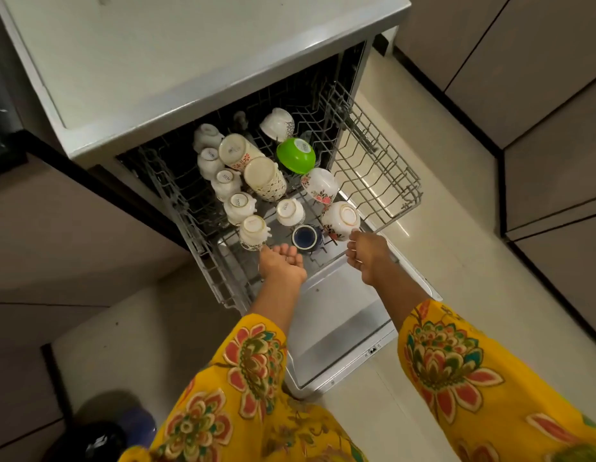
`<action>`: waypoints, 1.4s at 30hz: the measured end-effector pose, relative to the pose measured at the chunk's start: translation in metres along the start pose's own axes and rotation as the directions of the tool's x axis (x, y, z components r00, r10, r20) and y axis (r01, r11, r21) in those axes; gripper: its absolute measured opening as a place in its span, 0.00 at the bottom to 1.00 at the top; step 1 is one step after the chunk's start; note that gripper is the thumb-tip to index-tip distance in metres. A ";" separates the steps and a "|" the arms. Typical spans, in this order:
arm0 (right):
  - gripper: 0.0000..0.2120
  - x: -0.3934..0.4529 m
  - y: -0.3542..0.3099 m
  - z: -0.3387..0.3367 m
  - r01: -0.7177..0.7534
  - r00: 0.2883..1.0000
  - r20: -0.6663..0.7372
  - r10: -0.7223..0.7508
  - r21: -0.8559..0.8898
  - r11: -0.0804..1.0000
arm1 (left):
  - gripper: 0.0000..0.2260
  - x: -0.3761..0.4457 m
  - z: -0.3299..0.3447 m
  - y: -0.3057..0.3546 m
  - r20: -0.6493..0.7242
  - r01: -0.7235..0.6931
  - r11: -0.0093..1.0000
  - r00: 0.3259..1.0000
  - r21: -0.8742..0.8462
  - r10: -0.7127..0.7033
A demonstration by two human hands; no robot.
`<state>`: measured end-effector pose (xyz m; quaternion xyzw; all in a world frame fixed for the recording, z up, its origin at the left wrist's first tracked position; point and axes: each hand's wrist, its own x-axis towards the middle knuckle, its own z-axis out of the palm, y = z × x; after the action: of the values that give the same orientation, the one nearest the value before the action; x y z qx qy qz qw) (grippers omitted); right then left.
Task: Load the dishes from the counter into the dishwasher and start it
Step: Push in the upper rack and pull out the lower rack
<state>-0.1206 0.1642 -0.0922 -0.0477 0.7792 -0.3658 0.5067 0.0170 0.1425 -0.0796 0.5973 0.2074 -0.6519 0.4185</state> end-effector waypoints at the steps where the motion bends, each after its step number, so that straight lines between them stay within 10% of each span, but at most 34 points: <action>1: 0.09 0.001 0.003 0.001 -0.020 1.000 -0.015 0.020 0.020 1.000 | 0.13 -0.001 -0.001 -0.004 -0.029 0.030 0.999 0.999 -0.028 -0.031; 9: 0.09 0.005 0.025 0.003 -0.175 0.981 -0.067 0.182 0.095 0.980 | 0.22 -0.015 -0.008 -0.025 -0.168 0.210 0.947 0.952 -0.244 -0.255; 24: 0.10 0.046 0.021 -0.006 -0.226 0.973 0.098 0.208 0.240 0.944 | 0.06 0.035 -0.015 -0.064 -0.085 0.065 0.933 0.991 -0.355 -0.101; 42: 0.17 0.087 0.006 -0.018 -0.075 0.997 0.022 0.074 0.103 0.992 | 0.12 0.070 -0.012 -0.082 -0.163 -0.117 0.876 0.986 -0.468 0.045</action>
<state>-0.1754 0.1394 -0.1574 0.0046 0.7558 -0.3862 0.5288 -0.0365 0.1776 -0.1677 0.5310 0.3661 -0.5170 0.5628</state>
